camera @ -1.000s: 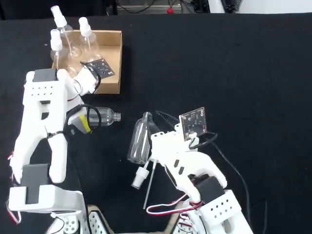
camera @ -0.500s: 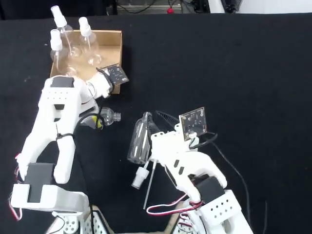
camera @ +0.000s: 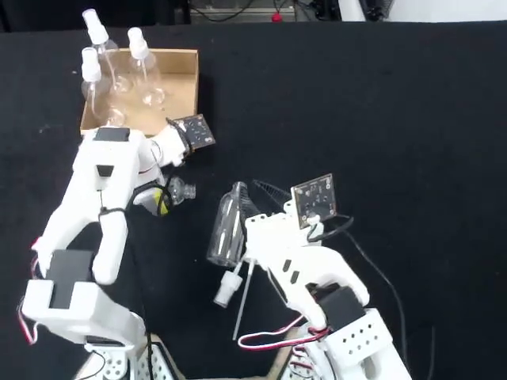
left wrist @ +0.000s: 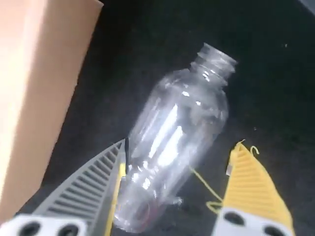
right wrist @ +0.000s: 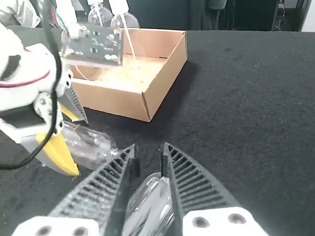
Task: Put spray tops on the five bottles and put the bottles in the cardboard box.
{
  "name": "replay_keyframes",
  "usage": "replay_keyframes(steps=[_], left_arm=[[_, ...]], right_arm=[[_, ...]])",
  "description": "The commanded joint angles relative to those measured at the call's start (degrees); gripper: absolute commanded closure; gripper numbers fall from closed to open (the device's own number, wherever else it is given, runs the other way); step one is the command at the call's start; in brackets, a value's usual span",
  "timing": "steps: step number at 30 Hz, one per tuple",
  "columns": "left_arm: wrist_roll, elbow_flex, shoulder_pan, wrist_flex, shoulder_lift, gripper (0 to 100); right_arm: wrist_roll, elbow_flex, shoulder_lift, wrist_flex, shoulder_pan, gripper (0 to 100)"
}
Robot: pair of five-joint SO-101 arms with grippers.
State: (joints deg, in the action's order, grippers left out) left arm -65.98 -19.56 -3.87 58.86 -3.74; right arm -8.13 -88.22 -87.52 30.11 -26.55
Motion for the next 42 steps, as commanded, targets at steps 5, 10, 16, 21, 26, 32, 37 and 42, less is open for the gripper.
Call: replay_keyframes(steps=[5,10,16,21,26,32,37,42], left_arm=[[-0.62,0.13,0.57,-4.13,-1.23,68],[-0.62,-1.71,0.66,-4.31,-1.23,68],[4.75,-3.30,-0.84,-4.48,-0.62,74],[6.95,-3.56,-1.10,-3.96,-0.53,80],[13.01,-3.65,-1.10,0.53,2.99,81],[13.01,-9.71,-3.30,8.53,13.63,80],[12.84,-19.12,-9.63,8.35,18.11,80],[13.63,-21.49,-11.47,8.53,20.31,80]], right_arm=[[-0.18,0.31,-1.01,-1.23,1.32,91.7],[-0.18,0.31,-1.01,-1.23,1.32,91.7],[-0.18,0.31,-1.01,-1.23,1.32,91.7],[-0.18,0.31,-1.01,-1.32,1.32,91.7],[-0.18,0.31,-1.01,-1.32,1.32,91.7],[-0.18,0.31,-1.01,-1.23,1.32,91.5],[-0.18,0.31,-1.01,-1.23,1.32,91.6],[-0.18,0.48,-1.01,-1.23,1.23,91.5]])
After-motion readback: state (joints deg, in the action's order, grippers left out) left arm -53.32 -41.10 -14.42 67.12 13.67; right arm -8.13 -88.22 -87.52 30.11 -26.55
